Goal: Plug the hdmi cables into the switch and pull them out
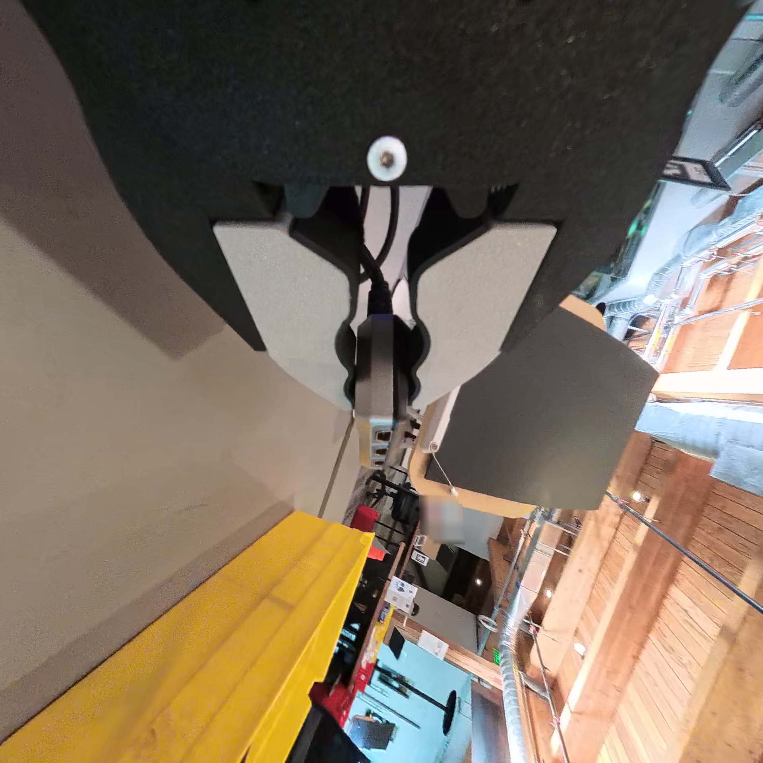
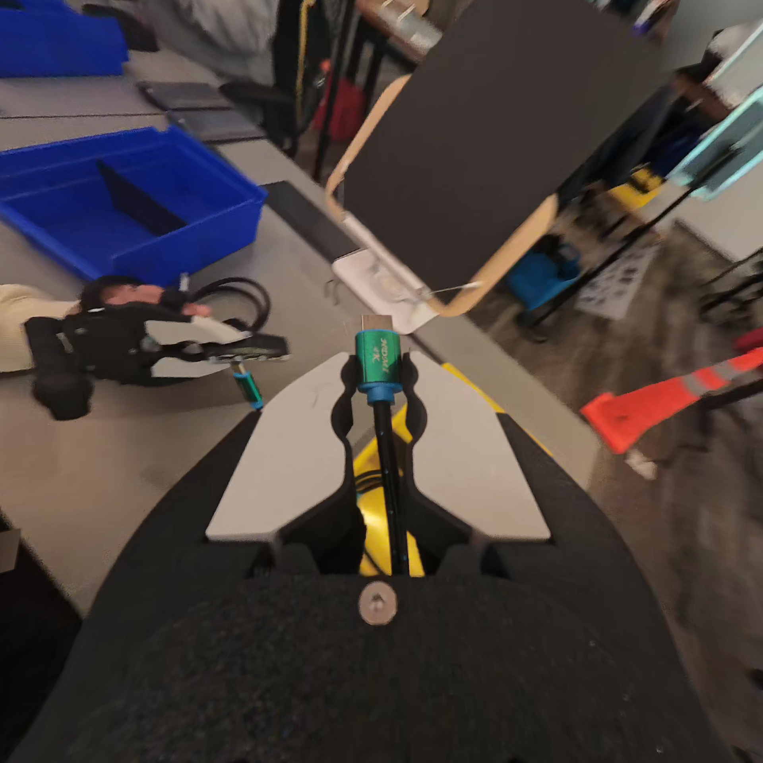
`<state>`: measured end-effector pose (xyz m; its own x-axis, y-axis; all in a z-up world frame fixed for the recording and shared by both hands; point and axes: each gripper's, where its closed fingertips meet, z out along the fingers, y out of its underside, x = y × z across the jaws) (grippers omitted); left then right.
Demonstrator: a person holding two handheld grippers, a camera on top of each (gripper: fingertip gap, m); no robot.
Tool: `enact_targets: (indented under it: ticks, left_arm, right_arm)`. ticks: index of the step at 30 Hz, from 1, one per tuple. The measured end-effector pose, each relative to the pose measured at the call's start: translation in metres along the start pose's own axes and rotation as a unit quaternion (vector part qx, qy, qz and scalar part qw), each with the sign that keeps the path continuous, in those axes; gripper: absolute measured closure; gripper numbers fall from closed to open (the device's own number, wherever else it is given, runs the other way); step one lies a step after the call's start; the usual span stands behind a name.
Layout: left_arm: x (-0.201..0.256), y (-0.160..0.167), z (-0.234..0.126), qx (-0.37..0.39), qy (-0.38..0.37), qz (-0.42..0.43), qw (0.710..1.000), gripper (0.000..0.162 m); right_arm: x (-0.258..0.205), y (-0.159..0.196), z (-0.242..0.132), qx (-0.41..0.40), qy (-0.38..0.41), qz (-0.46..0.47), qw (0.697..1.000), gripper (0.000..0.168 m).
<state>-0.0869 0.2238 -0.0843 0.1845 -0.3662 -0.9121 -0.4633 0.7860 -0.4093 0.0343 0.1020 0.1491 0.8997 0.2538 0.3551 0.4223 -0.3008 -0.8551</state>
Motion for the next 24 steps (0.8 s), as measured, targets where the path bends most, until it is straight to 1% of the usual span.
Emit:
enact_targets:
  ticks: [2, 3, 5, 6, 7, 10, 12, 13, 15, 17, 19, 20, 22, 24]
  left_arm:
    - [0.001, -0.002, 0.001, -0.002, 0.005, -0.002, 1.0, 0.141]
    - [0.003, -0.002, 0.001, -0.003, 0.008, -0.002, 1.0, 0.141]
    - [0.006, -0.003, 0.001, -0.003, 0.011, 0.004, 1.0, 0.141]
    - [0.009, -0.004, 0.001, -0.004, 0.015, 0.01, 1.0, 0.141]
    - [0.011, -0.004, 0.001, -0.004, 0.017, 0.016, 1.0, 0.141]
    - [0.015, -0.007, -0.001, -0.004, 0.02, 0.029, 0.999, 0.141]
    - [0.018, -0.009, -0.001, -0.005, 0.026, 0.033, 0.999, 0.141]
    - [0.02, -0.009, -0.001, -0.006, 0.028, 0.036, 0.999, 0.141]
    - [0.023, -0.009, -0.001, -0.008, 0.033, 0.039, 0.999, 0.141]
    - [0.024, -0.009, -0.001, -0.011, 0.038, 0.033, 0.999, 0.141]
    - [0.023, -0.008, -0.001, -0.011, 0.041, 0.023, 0.999, 0.141]
    - [0.023, -0.008, -0.001, -0.011, 0.042, 0.018, 0.999, 0.141]
    - [0.021, -0.008, -0.001, -0.011, 0.044, 0.007, 0.999, 0.141]
    - [0.019, -0.007, -0.001, -0.012, 0.046, -0.002, 0.999, 0.141]
  right_arm:
    - [0.029, -0.012, -0.019, 0.011, 0.043, -0.017, 0.999, 0.147]
    - [0.043, -0.012, -0.024, 0.009, 0.064, -0.024, 0.998, 0.147]
    - [0.072, 0.003, -0.023, -0.003, 0.118, -0.061, 0.991, 0.147]
    - [0.083, 0.021, -0.015, -0.017, 0.129, -0.071, 0.989, 0.147]
    - [0.086, 0.044, -0.001, -0.036, 0.12, -0.07, 0.99, 0.147]
    - [0.086, 0.134, 0.046, -0.099, 0.096, -0.076, 0.988, 0.147]
    - [0.072, 0.178, 0.074, -0.095, 0.073, -0.066, 0.991, 0.147]
    - [0.058, 0.195, 0.086, -0.097, 0.046, -0.039, 0.993, 0.147]
    - [0.034, 0.223, 0.102, -0.132, -0.003, 0.015, 0.991, 0.148]
    - [0.007, 0.233, 0.113, -0.15, -0.063, 0.068, 0.984, 0.139]
    - [-0.011, 0.233, 0.118, -0.162, -0.106, 0.116, 0.974, 0.129]
    - [-0.012, 0.23, 0.119, -0.155, -0.111, 0.129, 0.973, 0.125]
    - [-0.009, 0.216, 0.117, -0.119, -0.116, 0.147, 0.975, 0.121]
    - [-0.002, 0.193, 0.108, -0.074, -0.125, 0.182, 0.972, 0.116]
